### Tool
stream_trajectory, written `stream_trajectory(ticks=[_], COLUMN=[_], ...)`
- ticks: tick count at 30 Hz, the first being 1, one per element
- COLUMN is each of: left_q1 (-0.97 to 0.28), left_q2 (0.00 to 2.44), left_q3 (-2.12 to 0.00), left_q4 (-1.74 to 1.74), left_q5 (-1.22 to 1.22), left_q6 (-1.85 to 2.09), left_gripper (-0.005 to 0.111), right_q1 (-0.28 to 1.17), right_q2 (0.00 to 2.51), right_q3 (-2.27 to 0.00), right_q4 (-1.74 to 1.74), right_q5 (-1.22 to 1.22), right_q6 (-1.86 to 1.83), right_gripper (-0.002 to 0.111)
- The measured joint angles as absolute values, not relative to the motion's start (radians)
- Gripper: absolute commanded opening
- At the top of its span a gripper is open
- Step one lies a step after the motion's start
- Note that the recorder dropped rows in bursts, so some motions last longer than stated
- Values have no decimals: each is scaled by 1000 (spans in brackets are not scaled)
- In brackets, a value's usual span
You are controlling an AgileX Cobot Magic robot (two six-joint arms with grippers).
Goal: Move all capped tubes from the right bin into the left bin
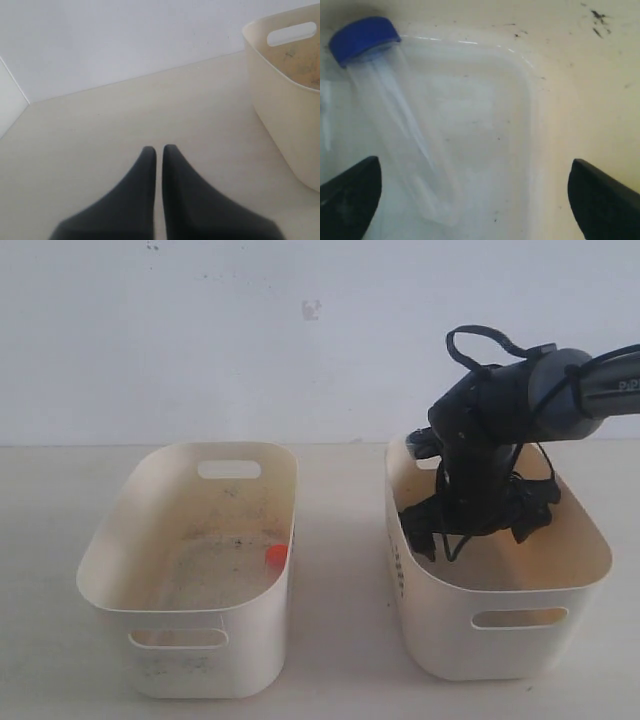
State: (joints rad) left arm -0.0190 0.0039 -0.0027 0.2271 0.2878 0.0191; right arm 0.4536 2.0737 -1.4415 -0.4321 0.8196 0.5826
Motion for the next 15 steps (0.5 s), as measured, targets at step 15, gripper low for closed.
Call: stream_trajectory(ticks=[15], left_q1=[-19], left_q2=[4], left_q3=[-3], left_q4=[227], left_q5=[288], left_q6=[19], left_gripper=[4], right_q1=[452], right_q2=[2118], right_q3=[-1441], right_q4=[-284], right_q5=[697], right_q6=[418], right_gripper=[94])
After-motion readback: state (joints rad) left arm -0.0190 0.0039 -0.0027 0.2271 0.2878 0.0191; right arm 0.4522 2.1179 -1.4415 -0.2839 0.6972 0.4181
